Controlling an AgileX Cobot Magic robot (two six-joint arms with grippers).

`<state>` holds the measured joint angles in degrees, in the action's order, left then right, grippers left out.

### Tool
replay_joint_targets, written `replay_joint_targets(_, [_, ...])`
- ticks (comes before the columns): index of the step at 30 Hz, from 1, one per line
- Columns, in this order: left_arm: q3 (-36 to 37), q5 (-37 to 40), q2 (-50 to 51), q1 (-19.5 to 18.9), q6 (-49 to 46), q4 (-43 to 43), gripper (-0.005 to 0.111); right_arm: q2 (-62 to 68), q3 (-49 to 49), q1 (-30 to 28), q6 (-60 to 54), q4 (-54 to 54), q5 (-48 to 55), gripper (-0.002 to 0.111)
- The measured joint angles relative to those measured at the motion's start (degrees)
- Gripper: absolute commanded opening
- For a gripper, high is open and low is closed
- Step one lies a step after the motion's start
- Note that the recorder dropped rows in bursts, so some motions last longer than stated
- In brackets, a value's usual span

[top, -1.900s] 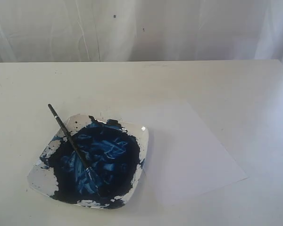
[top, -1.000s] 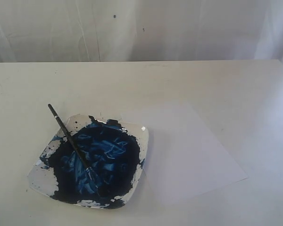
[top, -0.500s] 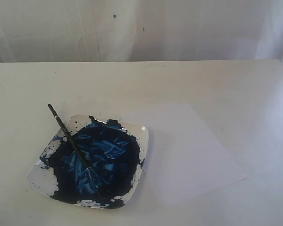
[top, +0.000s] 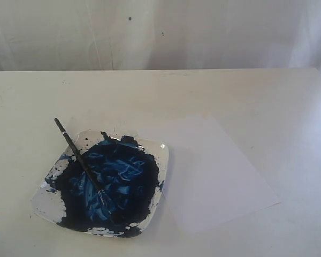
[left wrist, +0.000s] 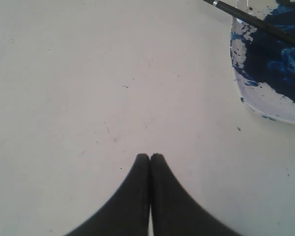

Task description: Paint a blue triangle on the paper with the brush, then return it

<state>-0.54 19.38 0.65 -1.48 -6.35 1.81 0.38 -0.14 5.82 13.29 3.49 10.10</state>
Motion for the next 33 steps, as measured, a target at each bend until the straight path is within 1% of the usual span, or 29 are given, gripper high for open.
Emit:
replay_joint_targets(1, [0.0, 0.0, 0.0, 0.0, 0.0, 0.0, 0.000, 0.0, 0.0, 0.0, 1.1, -0.4, -3.0, 0.000])
replay_joint_targets(2, [0.0, 0.0, 0.0, 0.0, 0.0, 0.0, 0.000, 0.0, 0.0, 0.0, 2.2, -1.0, -9.5, 0.000])
replay_joint_targets(3, [0.0, 0.0, 0.0, 0.0, 0.0, 0.0, 0.000, 0.0, 0.0, 0.0, 2.5, -1.1, -12.4, 0.000])
replay_joint_targets(7, [0.0, 0.0, 0.0, 0.0, 0.0, 0.0, 0.000, 0.0, 0.0, 0.0, 3.1, -1.3, -20.5, 0.000])
replay_joint_targets(11, [0.0, 0.0, 0.0, 0.0, 0.0, 0.0, 0.000, 0.0, 0.0, 0.0, 3.8, -1.3, -23.9, 0.000])
replay_joint_targets(13, [0.0, -0.1, 0.0, 0.0, 0.0, 0.0, 0.000, 0.0, 0.0, 0.0, 7.5, -1.3, -24.4, 0.000])
replay_joint_targets(15, [0.1, -0.3, 0.0, 0.0, 0.0, 0.0, 0.000, 0.0, 0.0, 0.0, 13.6, 1.0, -24.2, 0.000])
replay_joint_targets(17, [0.2, -0.8, 0.0, 0.0, 0.0, 0.0, 0.000, 0.0, -0.3, 0.4, 21.2, 8.4, -22.3, 0.000])
replay_joint_targets(18, [0.2, -1.4, 0.0, 0.0, 0.0, 0.2, 0.000, 0.0, -1.5, 1.2, 26.9, 15.7, -21.5, 0.000])
replay_joint_targets(19, [0.2, -2.1, 0.0, 0.0, 0.1, 0.9, 0.000, 0.5, -2.2, 1.8, 29.6, 19.4, -21.4, 0.000])
replay_joint_targets(23, [0.2, -5.6, 0.0, 0.0, 0.9, 7.8, 0.000, 8.4, -7.1, 3.8, 43.5, 38.4, -21.9, 0.000])
replay_joint_targets(26, [0.2, -8.8, 0.0, 0.0, 1.1, 9.6, 0.000, 18.3, -11.6, 4.7, 52.8, 51.5, -24.5, 0.000])
replay_joint_targets(28, [0.2, -12.6, 0.0, 0.0, 1.3, 10.5, 0.000, 30.5, -16.2, 5.0, 60.3, 62.3, -28.5, 0.000])
replay_joint_targets(31, [0.2, -14.9, 0.0, 0.0, 2.4, 10.8, 0.000, 43.5, -21.0, 5.1, 63.7, 68.1, -32.9, 0.000])
replay_joint_targets(33, [0.2, -15.7, 0.0, 0.0, 5.8, 11.3, 0.000, 52.6, -24.7, 5.1, 64.9, 69.9, -36.5, 0.000])
